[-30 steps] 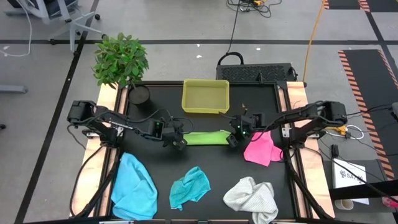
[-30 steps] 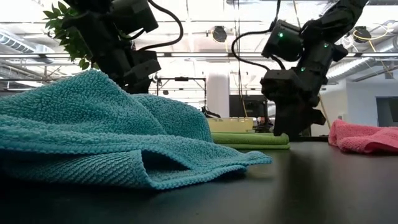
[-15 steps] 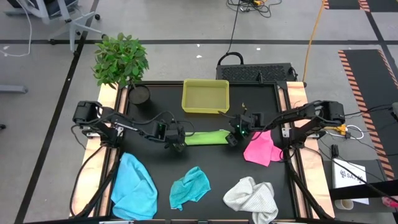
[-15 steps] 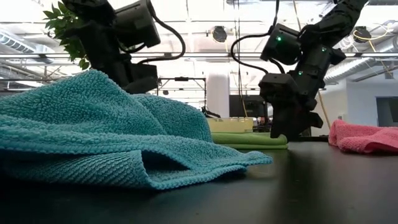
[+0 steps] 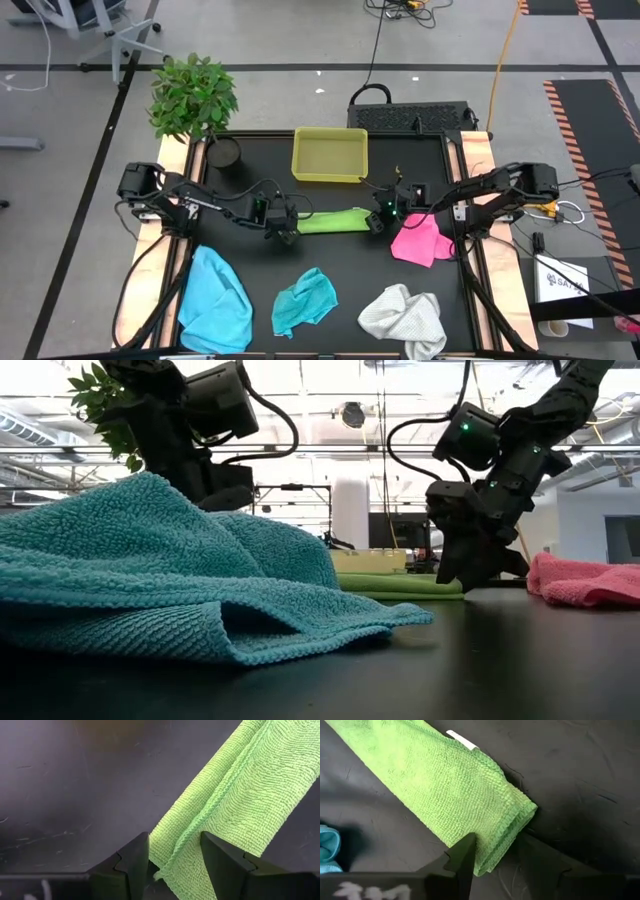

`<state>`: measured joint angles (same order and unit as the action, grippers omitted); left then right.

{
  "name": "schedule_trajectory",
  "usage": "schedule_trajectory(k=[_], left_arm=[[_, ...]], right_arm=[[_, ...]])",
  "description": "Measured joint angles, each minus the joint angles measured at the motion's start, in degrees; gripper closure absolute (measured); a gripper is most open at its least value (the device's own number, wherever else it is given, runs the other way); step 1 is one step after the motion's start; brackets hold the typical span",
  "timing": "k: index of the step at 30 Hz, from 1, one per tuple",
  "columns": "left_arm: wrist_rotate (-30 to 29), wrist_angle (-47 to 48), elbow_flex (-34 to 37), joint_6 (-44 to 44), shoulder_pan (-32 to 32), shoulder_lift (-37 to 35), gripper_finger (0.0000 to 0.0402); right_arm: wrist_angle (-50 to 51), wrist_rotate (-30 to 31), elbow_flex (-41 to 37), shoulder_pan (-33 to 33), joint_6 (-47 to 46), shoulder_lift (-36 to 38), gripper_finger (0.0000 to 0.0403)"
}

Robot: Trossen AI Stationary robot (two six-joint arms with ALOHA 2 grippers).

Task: Fold microfiber towels
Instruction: Fold the green microfiber cloth

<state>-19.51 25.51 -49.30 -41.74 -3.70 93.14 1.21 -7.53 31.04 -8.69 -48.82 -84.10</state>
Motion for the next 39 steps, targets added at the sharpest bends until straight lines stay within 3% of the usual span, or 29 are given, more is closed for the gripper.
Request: schedule_trajectory(k=[13,23,39], left_arm=[[0.09,0.05,0.00,-0.31,0.00,0.00,0.0220],[3.49,0.20,-0.13,-0.40,-0.17,3.54,0.0220],[2.91,-0.13,-0.13,0.94,-0.17,3.87,0.0220]], right_arm=[[-1.67,0.05,-0.51,-0.02,0.44,-0.24,0.0395],[-2.25,-0.28,-0.56,0.02,0.00,-0.28,0.0399],[-2.80,-0.48,-0.60,0.07,-0.01,1.29,0.0402]])
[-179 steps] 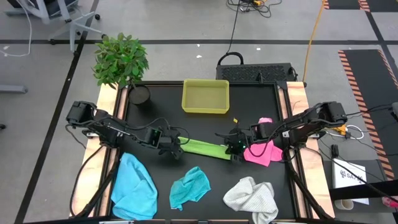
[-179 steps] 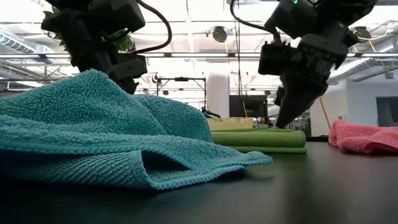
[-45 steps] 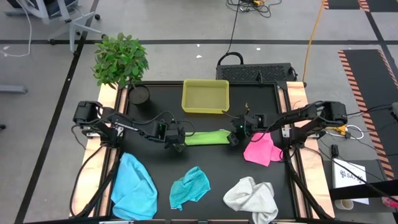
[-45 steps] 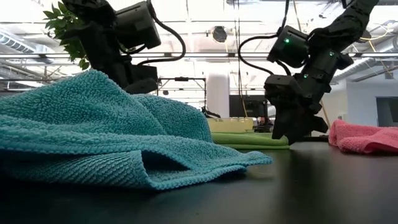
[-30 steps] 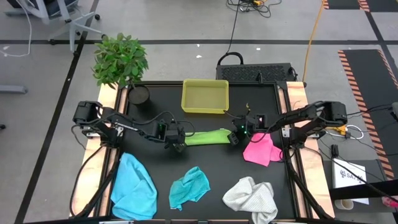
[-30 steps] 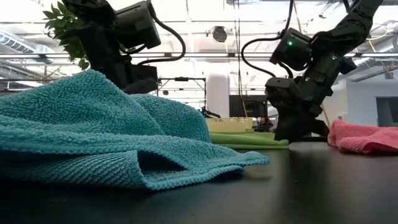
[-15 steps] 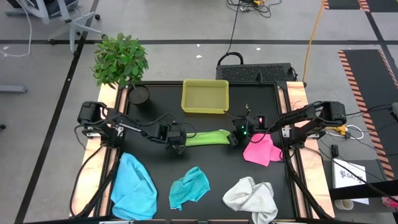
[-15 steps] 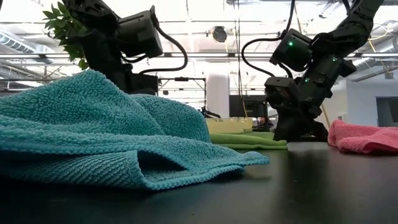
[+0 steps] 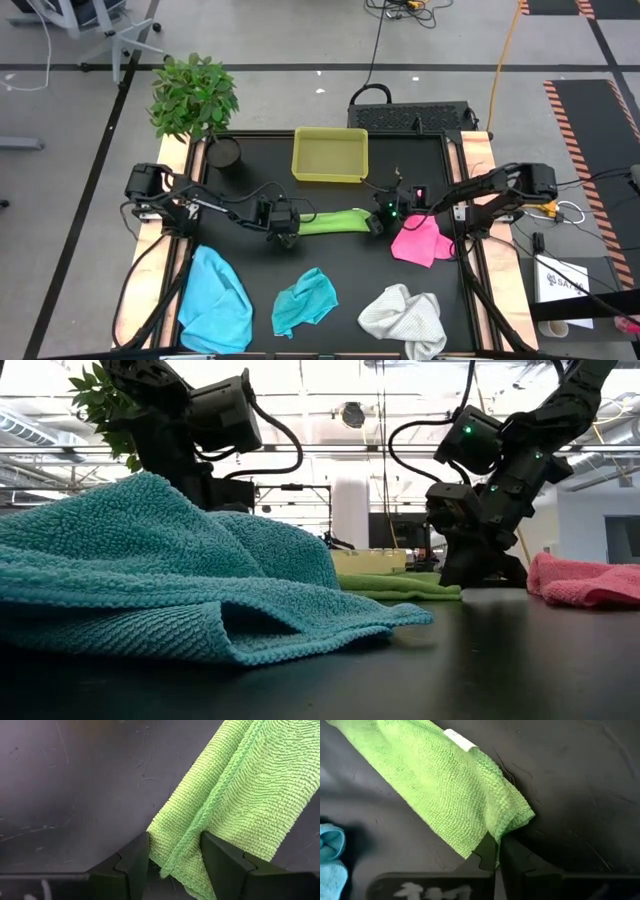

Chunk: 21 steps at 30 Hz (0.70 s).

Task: Fold microfiber towels
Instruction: Fold the green microfiber cloth

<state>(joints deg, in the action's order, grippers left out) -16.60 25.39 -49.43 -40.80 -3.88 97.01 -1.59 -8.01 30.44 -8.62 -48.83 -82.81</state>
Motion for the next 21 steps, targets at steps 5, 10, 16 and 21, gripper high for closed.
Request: schedule_trajectory(k=[5,10,16,21], left_arm=[[0.02,-0.04,0.04,0.04,0.00,0.02,0.0220],[0.00,-1.07,0.13,0.21,0.09,0.06,0.0220],[0.52,-5.80,0.24,2.04,1.10,0.30,0.0220],[0.53,-7.47,0.24,3.00,2.51,0.33,0.0220]], right_arm=[[0.72,0.02,-0.09,0.00,-1.14,4.25,0.0402],[0.58,0.26,-0.09,0.00,-1.48,7.84,0.0402],[-0.20,0.24,-0.07,0.00,-2.54,8.94,0.0403],[-0.81,-1.14,-0.04,0.00,-3.03,8.94,0.0403]])
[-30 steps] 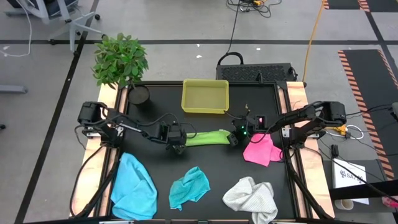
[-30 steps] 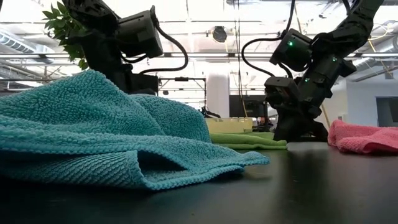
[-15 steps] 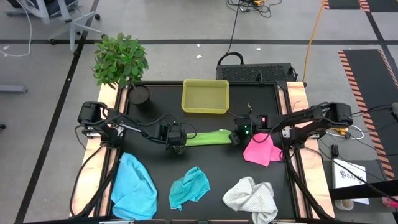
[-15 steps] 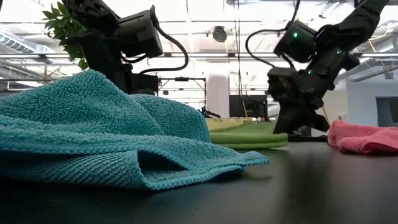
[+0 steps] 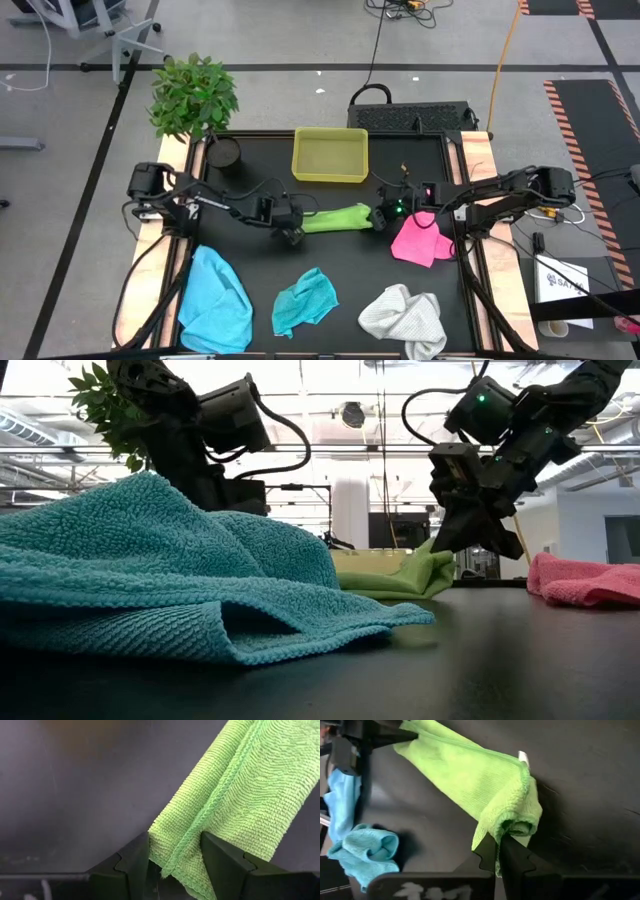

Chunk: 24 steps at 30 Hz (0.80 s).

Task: Fold microfiber towels
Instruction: Fold the green microfiber cloth

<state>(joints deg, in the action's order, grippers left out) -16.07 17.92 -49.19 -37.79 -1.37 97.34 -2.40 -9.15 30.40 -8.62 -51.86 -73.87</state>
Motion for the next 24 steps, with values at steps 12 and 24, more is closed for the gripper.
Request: schedule_trajectory(k=[12,24], left_arm=[[-0.73,-4.59,0.00,1.72,0.71,-0.12,0.0220],[-6.56,1.07,-0.20,1.70,0.72,-8.74,0.0220]], right_arm=[[-3.38,-0.19,5.91,-0.02,3.29,1.72,0.0403],[-2.98,-1.42,6.29,-0.83,3.35,0.33,0.0403]])
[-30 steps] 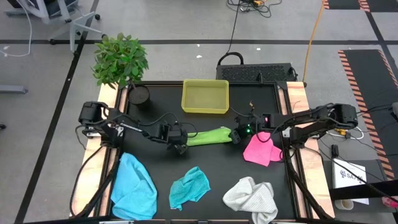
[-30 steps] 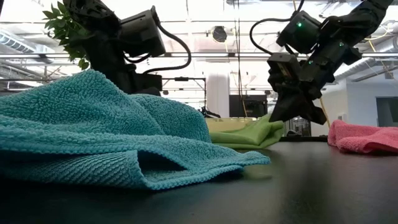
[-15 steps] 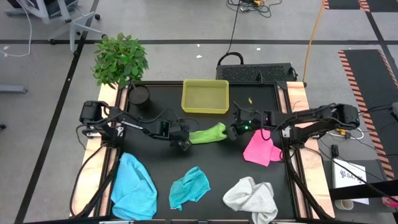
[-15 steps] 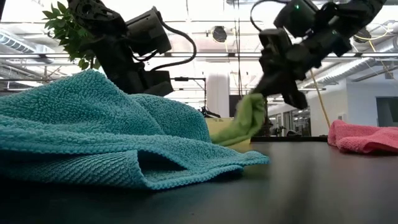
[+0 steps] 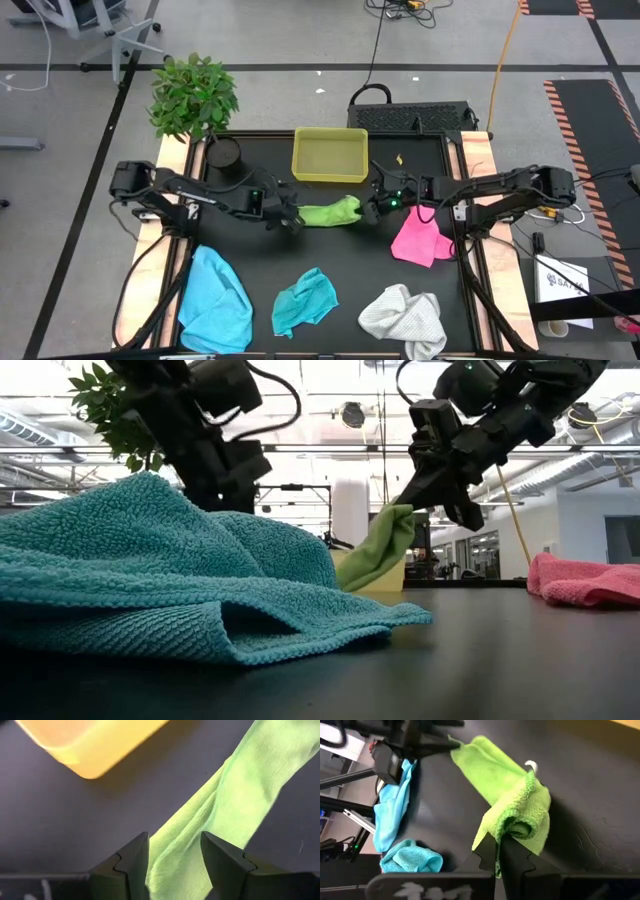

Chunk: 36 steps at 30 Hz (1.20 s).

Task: Fold microfiber towels
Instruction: Fold the green microfiber cloth

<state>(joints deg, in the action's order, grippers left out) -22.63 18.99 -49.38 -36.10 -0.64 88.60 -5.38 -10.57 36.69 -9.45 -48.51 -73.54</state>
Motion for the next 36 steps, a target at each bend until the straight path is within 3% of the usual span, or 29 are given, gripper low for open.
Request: schedule_trajectory(k=[9,13,19,24,36], left_arm=[[-0.79,4.09,0.00,-0.12,-0.02,-2.24,0.0220],[-2.12,10.17,0.00,-3.58,-0.02,-2.34,0.0220],[-2.24,17.95,0.00,-9.24,-0.63,-2.49,0.0220],[-1.07,16.97,0.00,-9.48,-1.03,-2.06,0.0220],[0.60,6.99,0.06,-8.51,-0.76,2.52,0.0220]], right_arm=[[0.54,-0.17,0.00,-0.77,1.04,0.00,0.0403],[0.58,-0.17,0.05,-0.75,0.91,0.00,0.0403],[10.39,0.16,5.24,-0.75,3.93,0.00,0.0403],[19.55,2.03,10.00,-0.75,7.27,0.00,0.0403],[28.38,3.01,10.40,0.94,5.05,1.12,0.0403]])
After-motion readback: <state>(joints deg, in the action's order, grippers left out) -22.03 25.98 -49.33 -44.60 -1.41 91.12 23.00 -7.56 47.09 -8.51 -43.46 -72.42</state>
